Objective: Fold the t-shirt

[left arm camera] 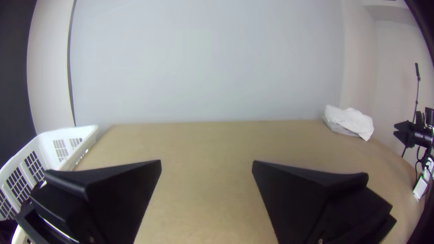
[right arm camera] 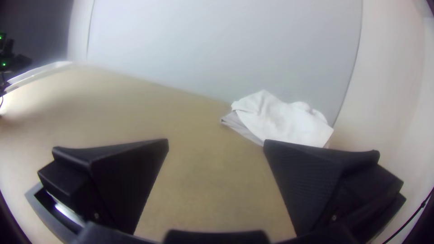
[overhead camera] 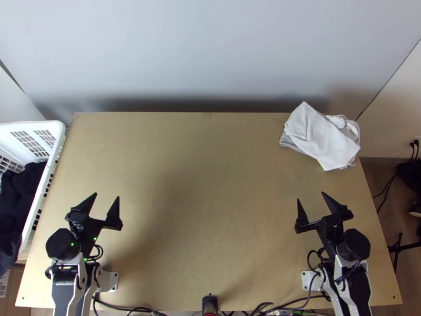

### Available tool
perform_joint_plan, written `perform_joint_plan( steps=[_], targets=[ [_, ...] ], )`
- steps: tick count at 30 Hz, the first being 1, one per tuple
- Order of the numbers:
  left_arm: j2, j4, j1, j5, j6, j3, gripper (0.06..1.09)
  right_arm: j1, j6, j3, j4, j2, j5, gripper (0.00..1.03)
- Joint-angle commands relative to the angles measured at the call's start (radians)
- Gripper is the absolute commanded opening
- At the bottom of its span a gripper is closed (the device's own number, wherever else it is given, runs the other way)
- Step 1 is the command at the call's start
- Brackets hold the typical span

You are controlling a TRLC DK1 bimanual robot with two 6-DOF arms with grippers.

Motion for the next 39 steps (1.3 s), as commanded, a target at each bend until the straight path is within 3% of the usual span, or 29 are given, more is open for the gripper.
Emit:
perform_joint_plan(
  steps=[1,2,21,24,27,32,35,39],
  targets=[
    [0.000,0.006,0.023,-0.003,-0.017,0.002,1.04,-0.004,0.003,0.000,0.001,0.000,0.000,0.98],
    [0.000,0.006,0.022,-0.003,-0.015,0.002,1.04,0.054,0.006,0.000,0.001,0.000,-0.001,0.98],
    [0.000,0.006,0.028,-0.005,-0.015,0.002,1.04,0.057,0.008,0.000,0.001,0.000,-0.001,0.98],
    [0.000,0.006,0.028,-0.008,-0.015,0.002,1.04,0.103,0.013,0.000,0.003,-0.001,-0.001,0.98],
    [0.000,0.014,0.019,-0.038,-0.021,0.002,1.04,0.108,0.097,0.002,0.014,-0.003,-0.003,0.98],
    [0.000,0.037,0.015,-0.109,-0.053,0.013,1.04,0.052,0.069,0.010,0.066,0.006,0.071,0.98],
    [0.022,0.008,0.019,-0.132,-0.066,0.113,1.04,-0.060,0.054,0.049,0.069,0.035,0.069,0.98],
    [0.342,-0.141,0.012,-0.120,-0.101,0.386,1.04,-0.072,0.055,0.266,-0.103,0.252,0.068,0.98]
  ],
)
